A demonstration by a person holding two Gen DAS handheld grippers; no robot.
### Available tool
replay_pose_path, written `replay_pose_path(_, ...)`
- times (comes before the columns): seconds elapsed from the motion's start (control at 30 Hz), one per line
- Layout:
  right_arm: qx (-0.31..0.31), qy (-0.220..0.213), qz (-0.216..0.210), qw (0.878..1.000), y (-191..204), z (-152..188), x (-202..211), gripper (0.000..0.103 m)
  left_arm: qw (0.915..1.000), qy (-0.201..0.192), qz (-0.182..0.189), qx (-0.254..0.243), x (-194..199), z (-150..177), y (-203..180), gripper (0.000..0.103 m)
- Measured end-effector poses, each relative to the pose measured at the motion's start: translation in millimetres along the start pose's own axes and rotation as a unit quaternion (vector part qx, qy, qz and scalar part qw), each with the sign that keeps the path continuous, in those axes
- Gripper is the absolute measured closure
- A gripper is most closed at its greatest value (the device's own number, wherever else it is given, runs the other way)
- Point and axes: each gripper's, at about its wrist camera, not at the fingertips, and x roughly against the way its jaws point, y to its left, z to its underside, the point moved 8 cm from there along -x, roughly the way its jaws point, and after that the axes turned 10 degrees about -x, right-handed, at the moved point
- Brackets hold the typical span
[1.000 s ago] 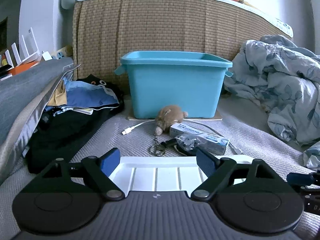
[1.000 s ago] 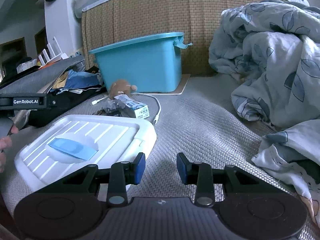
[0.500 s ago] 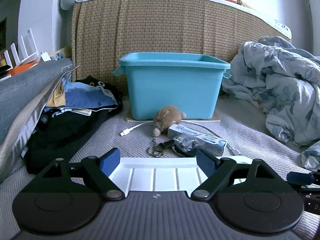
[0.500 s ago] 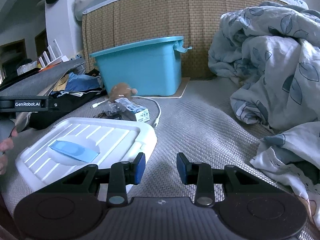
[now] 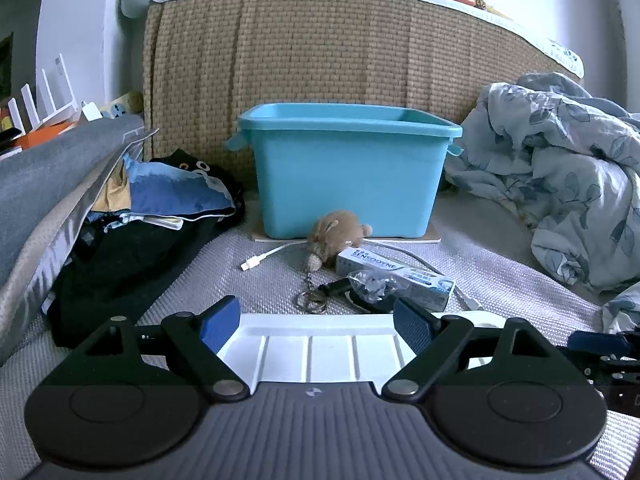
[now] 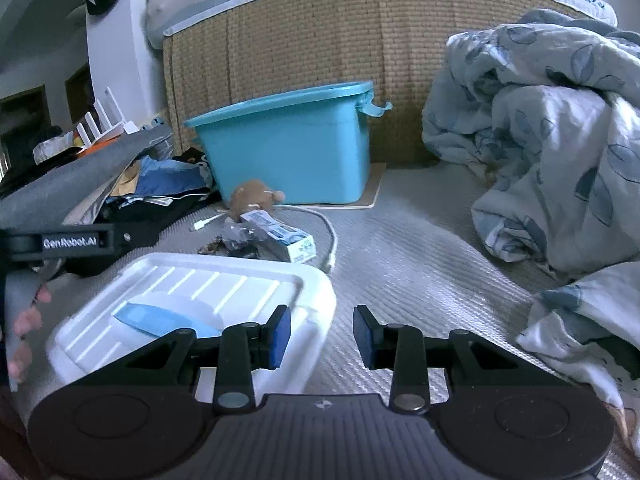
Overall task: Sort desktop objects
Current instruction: 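Move the right gripper to the clear plastic bag and close on it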
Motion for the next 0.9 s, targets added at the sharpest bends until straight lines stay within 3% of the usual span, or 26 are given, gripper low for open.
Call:
replay_pose_path(0.3,0.013,0.0,-0.016,1.0,28,-15,-14,0.063,1.0,0.002,-0.001,0.006,-3,2,3,0.016)
replay_pose_path(0.9,0.014,0.023,0.002,1.0,50,-32,-51,0.063,0.9988,-0.003,-0.017,0.047,-4,0,22,0.014)
